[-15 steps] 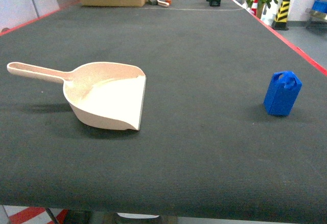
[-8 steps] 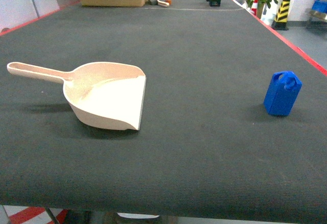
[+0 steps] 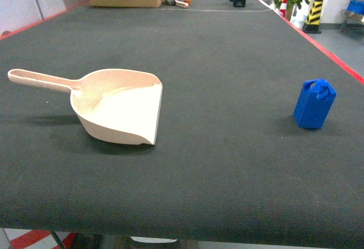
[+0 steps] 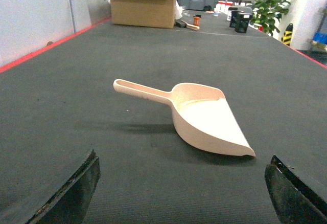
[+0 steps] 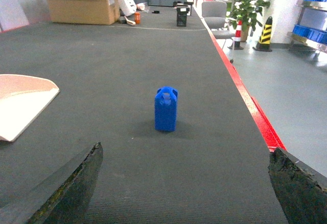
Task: Place part in tray to right shelf
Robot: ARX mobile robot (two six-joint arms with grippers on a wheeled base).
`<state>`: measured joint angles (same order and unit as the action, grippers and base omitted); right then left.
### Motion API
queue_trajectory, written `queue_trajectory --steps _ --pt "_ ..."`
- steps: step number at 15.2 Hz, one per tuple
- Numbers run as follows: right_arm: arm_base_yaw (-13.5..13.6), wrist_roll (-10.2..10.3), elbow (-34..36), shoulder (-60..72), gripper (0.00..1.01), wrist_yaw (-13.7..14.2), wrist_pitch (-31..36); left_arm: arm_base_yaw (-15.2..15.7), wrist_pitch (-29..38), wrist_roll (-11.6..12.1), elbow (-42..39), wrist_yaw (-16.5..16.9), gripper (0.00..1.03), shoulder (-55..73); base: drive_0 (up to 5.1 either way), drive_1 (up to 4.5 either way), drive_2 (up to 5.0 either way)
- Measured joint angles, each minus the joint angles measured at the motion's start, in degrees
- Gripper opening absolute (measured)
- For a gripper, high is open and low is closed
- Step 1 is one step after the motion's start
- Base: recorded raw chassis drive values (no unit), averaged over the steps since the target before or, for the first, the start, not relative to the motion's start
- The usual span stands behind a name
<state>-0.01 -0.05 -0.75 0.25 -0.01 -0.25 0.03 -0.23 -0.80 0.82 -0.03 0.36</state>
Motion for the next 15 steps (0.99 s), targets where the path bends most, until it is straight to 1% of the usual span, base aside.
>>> queue_trajectory --steps 15 --pt "0.0 0.0 0.0 0.0 0.98 -0.02 0.0 0.0 0.0 0.0 0.0 0.0 0.98 0.0 0.0 0.0 0.0"
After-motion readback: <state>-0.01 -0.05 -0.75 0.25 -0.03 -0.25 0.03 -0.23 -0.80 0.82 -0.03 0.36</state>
